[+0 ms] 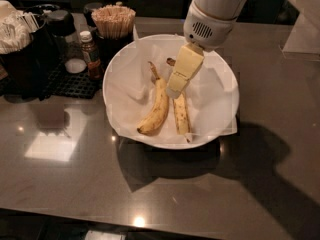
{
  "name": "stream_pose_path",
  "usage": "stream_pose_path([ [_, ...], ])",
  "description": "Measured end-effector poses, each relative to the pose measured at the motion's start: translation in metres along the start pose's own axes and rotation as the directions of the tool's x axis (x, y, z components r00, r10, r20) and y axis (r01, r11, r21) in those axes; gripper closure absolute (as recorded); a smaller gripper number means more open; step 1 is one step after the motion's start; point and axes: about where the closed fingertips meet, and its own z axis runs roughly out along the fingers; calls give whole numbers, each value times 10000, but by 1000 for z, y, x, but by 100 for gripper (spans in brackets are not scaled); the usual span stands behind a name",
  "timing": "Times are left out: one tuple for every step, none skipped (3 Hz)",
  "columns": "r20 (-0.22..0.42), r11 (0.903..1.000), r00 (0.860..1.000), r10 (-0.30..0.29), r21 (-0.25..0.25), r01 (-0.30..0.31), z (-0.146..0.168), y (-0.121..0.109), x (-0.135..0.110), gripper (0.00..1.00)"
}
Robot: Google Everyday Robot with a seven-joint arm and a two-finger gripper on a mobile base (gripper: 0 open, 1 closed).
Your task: Pick banana from white bowl
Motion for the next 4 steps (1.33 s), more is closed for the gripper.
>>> stream_pose_path([
  [-14, 9948, 9998, -222, 991, 222, -20, 38, -3, 0],
  [-8, 9950, 9991, -422, 906, 421, -26, 60, -2, 0],
  [468, 9988, 9979, -441, -196, 451, -14, 55, -1, 0],
  [1024, 9747, 9945, -240, -2187, 460, 22, 55, -6, 0],
])
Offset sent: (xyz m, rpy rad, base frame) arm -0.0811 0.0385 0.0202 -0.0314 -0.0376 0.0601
